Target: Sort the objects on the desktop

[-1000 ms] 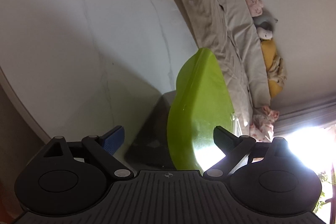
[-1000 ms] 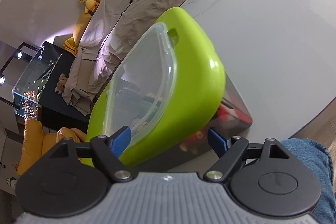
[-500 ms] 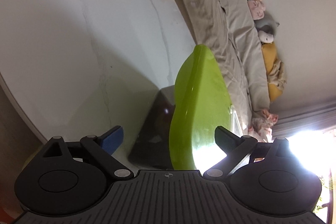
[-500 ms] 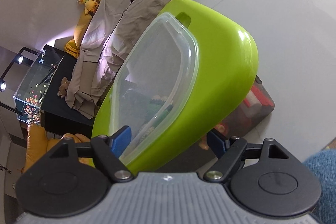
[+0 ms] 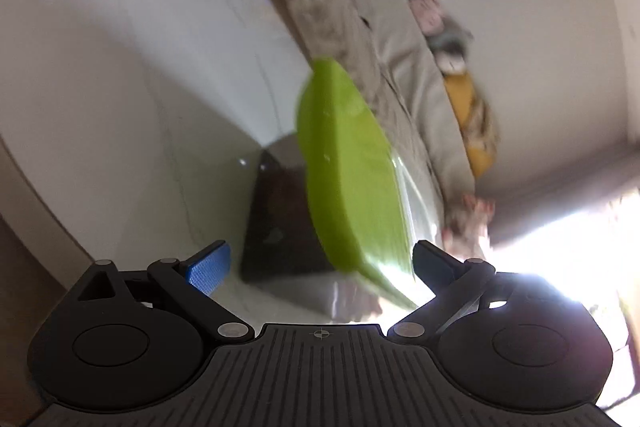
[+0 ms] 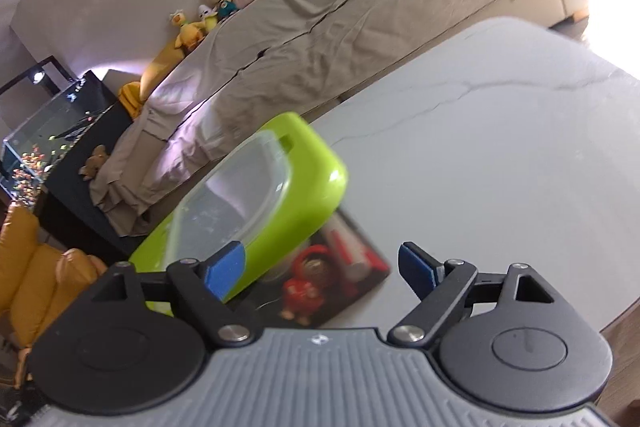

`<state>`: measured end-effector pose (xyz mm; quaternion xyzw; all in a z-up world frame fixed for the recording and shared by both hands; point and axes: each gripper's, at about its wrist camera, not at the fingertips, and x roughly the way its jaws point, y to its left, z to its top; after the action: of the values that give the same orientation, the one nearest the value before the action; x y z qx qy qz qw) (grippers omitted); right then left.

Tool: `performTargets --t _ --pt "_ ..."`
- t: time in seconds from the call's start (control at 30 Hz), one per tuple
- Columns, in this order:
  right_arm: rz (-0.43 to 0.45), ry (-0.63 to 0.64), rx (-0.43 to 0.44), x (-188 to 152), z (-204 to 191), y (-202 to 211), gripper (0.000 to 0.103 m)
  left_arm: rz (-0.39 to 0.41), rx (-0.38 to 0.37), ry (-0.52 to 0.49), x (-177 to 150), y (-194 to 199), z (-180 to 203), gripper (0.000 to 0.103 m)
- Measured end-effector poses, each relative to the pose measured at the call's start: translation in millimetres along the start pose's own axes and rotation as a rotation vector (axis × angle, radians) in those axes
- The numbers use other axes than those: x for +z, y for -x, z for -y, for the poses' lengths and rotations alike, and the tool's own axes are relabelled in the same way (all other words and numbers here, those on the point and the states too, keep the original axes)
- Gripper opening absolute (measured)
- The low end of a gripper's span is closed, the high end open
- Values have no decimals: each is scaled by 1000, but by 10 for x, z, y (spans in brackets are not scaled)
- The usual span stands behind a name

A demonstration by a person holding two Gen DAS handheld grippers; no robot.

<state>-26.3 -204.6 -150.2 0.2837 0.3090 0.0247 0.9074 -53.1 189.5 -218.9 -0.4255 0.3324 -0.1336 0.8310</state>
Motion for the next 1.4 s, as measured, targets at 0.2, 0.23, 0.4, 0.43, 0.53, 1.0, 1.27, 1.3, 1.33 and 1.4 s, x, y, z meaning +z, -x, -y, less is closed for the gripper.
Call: performTargets --t 0.2,0.23,0.4,0.43,0.53,1.0,1.27,1.3,1.33,1.4 --pt "70 -7 -18 334 39 -154 85 -187 92 -406 -228 -415 592 100" --pt "79 -5 -22 374 45 -216 85 -193 106 -421 -227 -538 604 100" --pt "64 14 -58 528 4 -650 85 -210 269 -440 -125 -1057 581 100" --pt "60 21 -61 541 -20 -717 85 -200 282 -429 -101 -1082 568 100" --pt "44 37 -62 568 -78 -898 84 -151 323 -395 -4 -1053 507 100" --pt "-44 -7 22 351 -161 -933 77 -150 329 -349 778 -1247 238 99" --pt "-49 3 39 617 -143 -1045 84 -207 15 2 1095 -581 -497 99" --pt "-56 7 38 654 -138 -1084 84 -167 -31 92 1189 -492 -628 99" --pt "-62 11 37 691 -133 -1123 84 -122 -80 187 1293 -413 -757 101" --pt "-82 9 62 757 -129 -1210 84 -81 -131 272 1526 -462 -894 103"
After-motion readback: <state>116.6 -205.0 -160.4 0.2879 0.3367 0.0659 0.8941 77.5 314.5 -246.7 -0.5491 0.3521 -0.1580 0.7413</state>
